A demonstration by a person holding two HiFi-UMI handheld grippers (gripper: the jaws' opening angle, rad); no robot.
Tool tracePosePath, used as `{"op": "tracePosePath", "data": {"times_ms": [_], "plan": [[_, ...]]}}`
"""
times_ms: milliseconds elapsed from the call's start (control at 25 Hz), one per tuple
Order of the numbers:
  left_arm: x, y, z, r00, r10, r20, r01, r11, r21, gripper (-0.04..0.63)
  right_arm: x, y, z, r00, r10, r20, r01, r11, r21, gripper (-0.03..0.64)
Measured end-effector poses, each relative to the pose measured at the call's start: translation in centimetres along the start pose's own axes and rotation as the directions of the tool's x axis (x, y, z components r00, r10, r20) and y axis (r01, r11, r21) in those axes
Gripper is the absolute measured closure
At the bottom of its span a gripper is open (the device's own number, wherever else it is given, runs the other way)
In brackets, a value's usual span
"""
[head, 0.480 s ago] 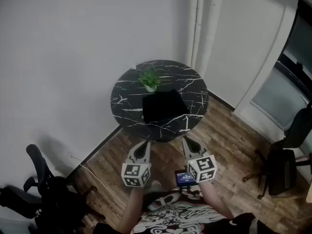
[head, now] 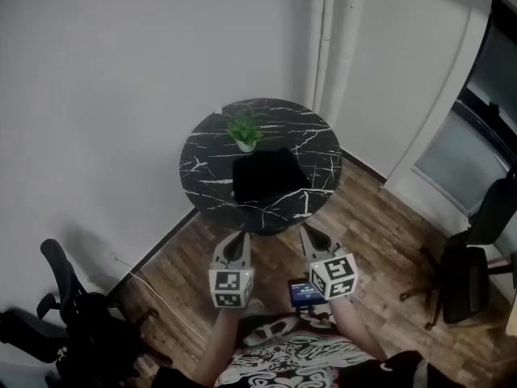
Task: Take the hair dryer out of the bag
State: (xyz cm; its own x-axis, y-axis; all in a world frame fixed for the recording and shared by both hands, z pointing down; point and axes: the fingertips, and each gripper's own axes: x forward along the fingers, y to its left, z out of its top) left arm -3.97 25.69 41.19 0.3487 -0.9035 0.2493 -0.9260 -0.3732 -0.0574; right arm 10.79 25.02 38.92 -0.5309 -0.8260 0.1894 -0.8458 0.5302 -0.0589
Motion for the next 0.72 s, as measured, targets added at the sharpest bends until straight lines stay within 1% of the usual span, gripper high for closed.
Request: {"op": "tracePosePath", "data": {"times_ms": [160,280,440,720], "plan": [[-0.2,0.1,0.6,1.0,0.014,0.01,-0.014,1.0,0.008,0.581,-0.1,0.1,-0.1,1.0,0.03,0.004,-0.03,0.999,0.031,0.598],[-0.2,0.2,0.5,1.0,0.025,0.012,-0.025,1.0,0.008,0.581,0.0,0.2,-0.4,0.999,0.04,0.002,-0.04,0.999,0.027,0.598],[-0.2,-0.1,0.3,1.0,0.024,0.008,-0.024,1.0,0.018,0.581,0.5,-0.8,-1.5,0.999,0.038,-0.025,-0.037,0.998,0.059,0.598],[1.5,1.8,0.1,0.999,0.043,-0.007,-0.043,0.999,0.005,0.581,2.8,-1.4,-1.9,0.998,0.037,-0.043,-0.034,0.997,0.073,0.598]]}}
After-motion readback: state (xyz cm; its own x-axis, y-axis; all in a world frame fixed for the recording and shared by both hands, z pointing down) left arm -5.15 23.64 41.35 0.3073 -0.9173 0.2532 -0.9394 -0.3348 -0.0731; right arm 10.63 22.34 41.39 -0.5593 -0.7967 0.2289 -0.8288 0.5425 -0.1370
